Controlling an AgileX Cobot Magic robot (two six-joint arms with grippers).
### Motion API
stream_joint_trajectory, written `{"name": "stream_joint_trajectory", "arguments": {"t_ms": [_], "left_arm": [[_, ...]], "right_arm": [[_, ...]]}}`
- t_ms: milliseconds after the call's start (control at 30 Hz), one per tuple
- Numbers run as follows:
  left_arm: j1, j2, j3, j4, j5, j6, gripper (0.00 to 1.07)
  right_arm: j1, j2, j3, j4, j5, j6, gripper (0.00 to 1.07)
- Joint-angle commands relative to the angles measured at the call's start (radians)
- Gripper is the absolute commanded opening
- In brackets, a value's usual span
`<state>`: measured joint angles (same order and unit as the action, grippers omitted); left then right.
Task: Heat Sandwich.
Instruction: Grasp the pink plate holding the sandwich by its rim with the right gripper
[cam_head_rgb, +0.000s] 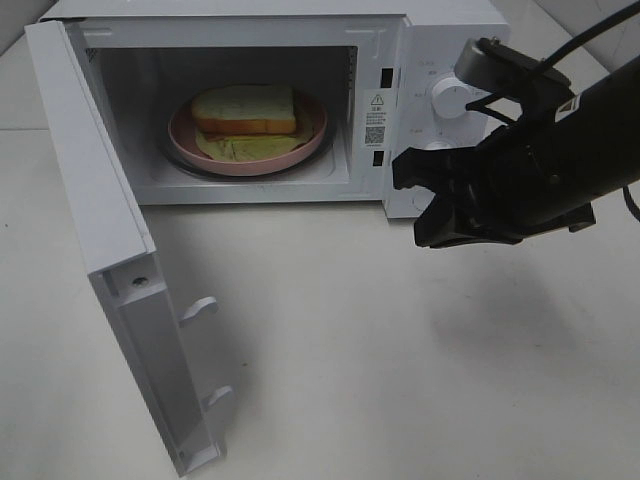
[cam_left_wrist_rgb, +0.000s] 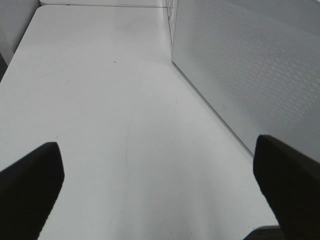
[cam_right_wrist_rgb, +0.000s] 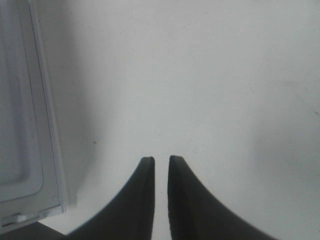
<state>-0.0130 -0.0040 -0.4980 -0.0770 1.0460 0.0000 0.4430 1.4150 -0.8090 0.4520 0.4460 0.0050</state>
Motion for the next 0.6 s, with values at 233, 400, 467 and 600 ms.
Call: {"name": "stream_joint_trajectory", "arguments": {"t_ms": [233,400,467,600], "left_arm": [[0.002,-0.023,0.005,-0.001,-0.013,0.0,0.98],[0.002,-0.023,0.005,-0.001,-0.013,0.0,0.98],[0.002,-0.023,0.005,-0.001,-0.013,0.0,0.98],[0.002,-0.023,0.005,-0.001,-0.013,0.0,0.98]], "right_arm": [[0.006,-0.007,-0.08,-0.127,0.191,-0.338,0.14],[0.006,-0.007,-0.09,-0.159,0.219,-0.587,0.14],[0.006,-0.007,-0.09,-0.159,0.224,-0.642,0.14],[0.006,-0.007,-0.09,-0.159,0.237,-0.832,0.14]]}}
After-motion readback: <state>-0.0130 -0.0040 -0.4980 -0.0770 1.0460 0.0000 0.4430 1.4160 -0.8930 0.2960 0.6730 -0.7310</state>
